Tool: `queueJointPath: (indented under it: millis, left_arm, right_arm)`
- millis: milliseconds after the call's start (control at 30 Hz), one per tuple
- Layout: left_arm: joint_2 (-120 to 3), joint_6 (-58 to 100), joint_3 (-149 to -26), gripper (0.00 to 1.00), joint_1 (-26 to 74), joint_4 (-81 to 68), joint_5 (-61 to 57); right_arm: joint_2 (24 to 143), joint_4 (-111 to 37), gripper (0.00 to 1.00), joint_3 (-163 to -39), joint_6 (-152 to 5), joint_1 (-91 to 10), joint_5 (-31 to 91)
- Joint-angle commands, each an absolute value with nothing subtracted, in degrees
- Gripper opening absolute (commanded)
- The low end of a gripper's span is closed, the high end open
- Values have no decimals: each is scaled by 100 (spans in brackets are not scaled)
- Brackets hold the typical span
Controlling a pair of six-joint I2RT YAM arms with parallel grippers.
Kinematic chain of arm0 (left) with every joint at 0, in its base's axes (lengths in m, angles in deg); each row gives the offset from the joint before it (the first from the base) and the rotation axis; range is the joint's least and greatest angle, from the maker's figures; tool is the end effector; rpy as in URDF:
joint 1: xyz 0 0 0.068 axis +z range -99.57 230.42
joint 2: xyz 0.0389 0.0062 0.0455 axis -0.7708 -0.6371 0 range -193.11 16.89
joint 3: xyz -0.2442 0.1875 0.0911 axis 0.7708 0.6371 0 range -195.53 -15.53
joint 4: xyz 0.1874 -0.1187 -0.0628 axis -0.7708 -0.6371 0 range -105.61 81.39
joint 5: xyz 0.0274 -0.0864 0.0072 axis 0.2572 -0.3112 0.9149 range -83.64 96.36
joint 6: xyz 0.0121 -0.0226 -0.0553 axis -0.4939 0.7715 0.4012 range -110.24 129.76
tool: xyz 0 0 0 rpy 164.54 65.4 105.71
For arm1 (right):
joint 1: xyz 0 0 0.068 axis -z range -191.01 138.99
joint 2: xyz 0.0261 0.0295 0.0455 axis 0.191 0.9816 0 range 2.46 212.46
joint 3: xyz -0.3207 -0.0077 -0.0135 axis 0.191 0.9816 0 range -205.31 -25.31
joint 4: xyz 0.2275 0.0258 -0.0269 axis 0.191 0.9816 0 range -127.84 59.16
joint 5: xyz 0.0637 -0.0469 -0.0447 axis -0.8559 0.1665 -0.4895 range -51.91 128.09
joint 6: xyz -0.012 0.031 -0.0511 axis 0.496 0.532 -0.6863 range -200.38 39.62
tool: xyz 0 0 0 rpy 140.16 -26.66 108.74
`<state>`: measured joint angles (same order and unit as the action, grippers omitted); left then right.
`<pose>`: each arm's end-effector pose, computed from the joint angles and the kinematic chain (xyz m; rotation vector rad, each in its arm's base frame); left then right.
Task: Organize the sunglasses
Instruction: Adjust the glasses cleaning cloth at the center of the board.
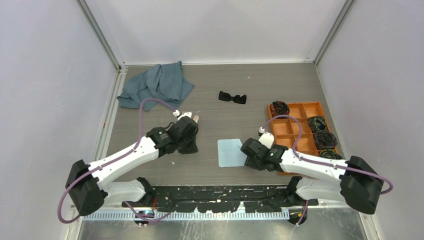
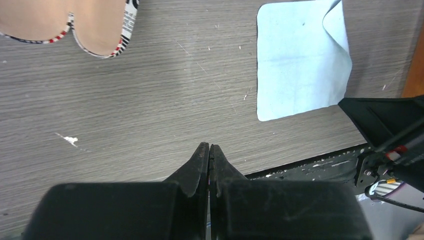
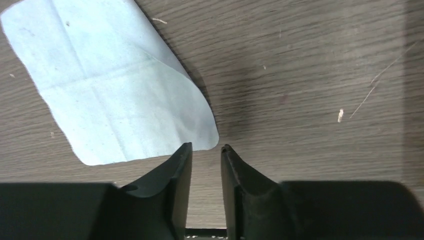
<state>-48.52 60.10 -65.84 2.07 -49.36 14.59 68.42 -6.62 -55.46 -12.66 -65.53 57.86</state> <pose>0.1221 -0.1275 0.3030 -0.1028 2.6043 -0.4852 0.0965 0.1088 0.2171 0.3963 2.6113 0.2476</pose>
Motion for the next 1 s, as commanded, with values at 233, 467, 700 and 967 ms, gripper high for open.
queueJointPath:
  millis: [233,467,700,967]
  left_arm:
    - [-5658,6137,-6657,8,-111,-4212,1019]
    - [-6430,6296,-7013,16,-210,-4354,1398]
    - [-6489,6384,-7307,17,-70,-4726,1556]
    - [-6011,6514,-6908,17,105,-4830,1560]
  right_arm:
    - [5974,248,40,-6147,-1265,-6522,6559]
    - [7393,-46,32,-7163,-2608,-6421,6339]
    - [8528,-534,25,-7672,-3413,-6096,5990]
    - [9099,-962,22,-7903,-3776,-5766,5669]
